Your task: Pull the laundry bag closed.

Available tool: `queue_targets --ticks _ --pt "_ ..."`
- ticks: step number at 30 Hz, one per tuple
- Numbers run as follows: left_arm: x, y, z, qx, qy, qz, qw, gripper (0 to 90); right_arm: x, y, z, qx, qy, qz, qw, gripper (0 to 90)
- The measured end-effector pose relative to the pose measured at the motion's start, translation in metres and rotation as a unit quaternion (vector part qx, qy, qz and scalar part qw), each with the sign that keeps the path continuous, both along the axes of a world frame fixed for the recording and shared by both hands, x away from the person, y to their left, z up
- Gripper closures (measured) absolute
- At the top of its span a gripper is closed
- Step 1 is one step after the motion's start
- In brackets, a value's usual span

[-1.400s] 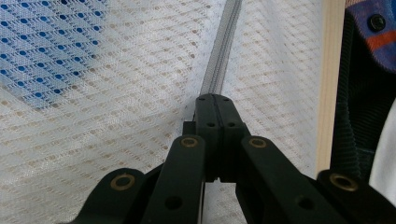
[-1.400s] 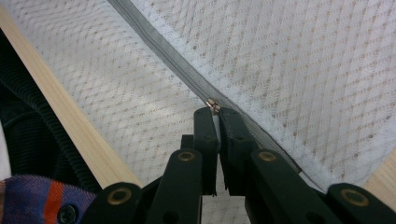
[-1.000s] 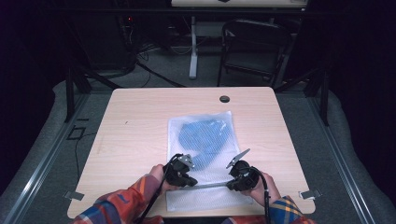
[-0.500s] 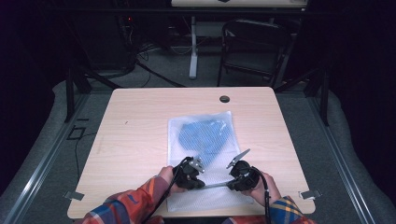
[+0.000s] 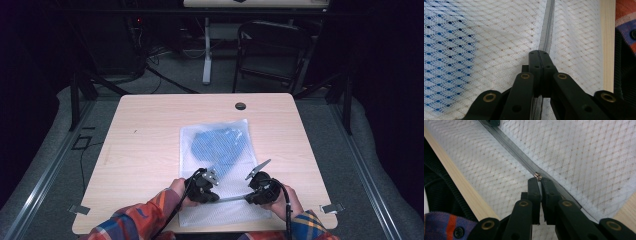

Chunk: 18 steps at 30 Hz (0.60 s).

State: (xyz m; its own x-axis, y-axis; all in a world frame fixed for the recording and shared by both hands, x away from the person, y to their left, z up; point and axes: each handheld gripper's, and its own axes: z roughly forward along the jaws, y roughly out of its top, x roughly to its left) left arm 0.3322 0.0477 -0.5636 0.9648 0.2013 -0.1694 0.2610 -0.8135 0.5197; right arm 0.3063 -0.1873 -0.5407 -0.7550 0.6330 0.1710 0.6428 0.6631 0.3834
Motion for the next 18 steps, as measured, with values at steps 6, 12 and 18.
queue_targets --ticks 6,12,18 --pt "0.0 0.0 0.0 0.0 0.0 0.0 1.0 90.0 -0.001 -0.007 0.002 0.0 -0.001 -0.005 1.0 86.6" --pt "0.0 0.0 0.0 -0.001 0.002 0.002 1.0 90.0 -0.001 -0.013 0.003 0.0 -0.001 -0.011 0.9999 86.6" --pt "0.0 0.0 0.0 -0.002 0.002 0.002 1.0 90.0 -0.001 -0.017 0.003 -0.001 0.002 -0.016 0.9999 86.6"
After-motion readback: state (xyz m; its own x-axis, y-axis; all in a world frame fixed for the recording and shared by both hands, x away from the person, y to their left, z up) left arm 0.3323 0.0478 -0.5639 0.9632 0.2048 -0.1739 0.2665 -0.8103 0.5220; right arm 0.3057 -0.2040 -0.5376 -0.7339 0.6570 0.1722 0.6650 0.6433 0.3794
